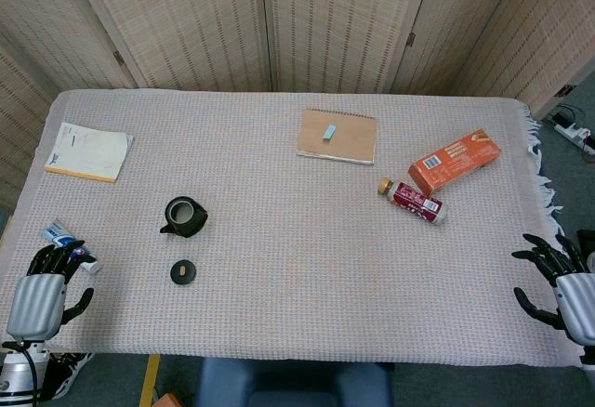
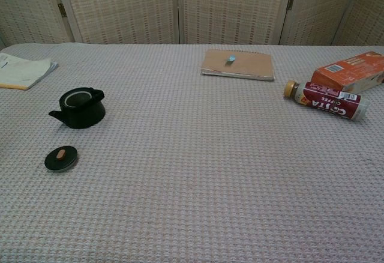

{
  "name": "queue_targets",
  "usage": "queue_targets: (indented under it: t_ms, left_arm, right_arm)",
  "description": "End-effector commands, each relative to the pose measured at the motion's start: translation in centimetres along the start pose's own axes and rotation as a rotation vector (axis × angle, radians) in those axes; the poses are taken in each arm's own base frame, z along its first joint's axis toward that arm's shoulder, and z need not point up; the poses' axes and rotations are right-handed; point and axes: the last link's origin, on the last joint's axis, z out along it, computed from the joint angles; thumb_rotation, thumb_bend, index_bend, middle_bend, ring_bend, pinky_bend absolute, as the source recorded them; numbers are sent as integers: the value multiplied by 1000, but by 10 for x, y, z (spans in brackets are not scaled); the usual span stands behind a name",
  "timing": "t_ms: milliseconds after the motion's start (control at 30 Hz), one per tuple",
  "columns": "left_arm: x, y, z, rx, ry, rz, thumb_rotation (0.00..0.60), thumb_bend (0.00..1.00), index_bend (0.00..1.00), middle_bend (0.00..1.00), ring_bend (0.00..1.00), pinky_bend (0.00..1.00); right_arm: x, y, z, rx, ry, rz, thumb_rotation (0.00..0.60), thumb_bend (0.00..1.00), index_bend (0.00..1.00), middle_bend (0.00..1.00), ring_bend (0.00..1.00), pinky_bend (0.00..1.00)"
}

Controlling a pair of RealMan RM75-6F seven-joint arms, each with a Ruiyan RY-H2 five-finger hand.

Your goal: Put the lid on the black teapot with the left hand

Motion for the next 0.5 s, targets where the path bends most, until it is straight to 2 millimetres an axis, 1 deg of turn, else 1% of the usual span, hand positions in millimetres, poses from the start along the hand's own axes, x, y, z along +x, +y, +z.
queue_targets:
  t_ms: [33, 400, 500]
  left_arm:
    - [0, 0, -1, 0, 3, -4, 600, 272, 338, 139, 177, 120]
    - [2, 0, -3, -18, 11, -13, 600, 272, 333, 139, 190, 132]
    - [1, 2, -2, -40, 13, -9, 600, 273, 333, 139, 216, 152]
  right_arm:
    - [-1, 0, 1, 2, -3, 4, 600, 372, 279, 172, 240, 64]
    - [5, -2, 3, 14, 26, 8, 600, 371, 279, 180, 247, 65]
    - [7, -1, 2, 13, 34, 9, 600, 371, 279, 180, 250, 64]
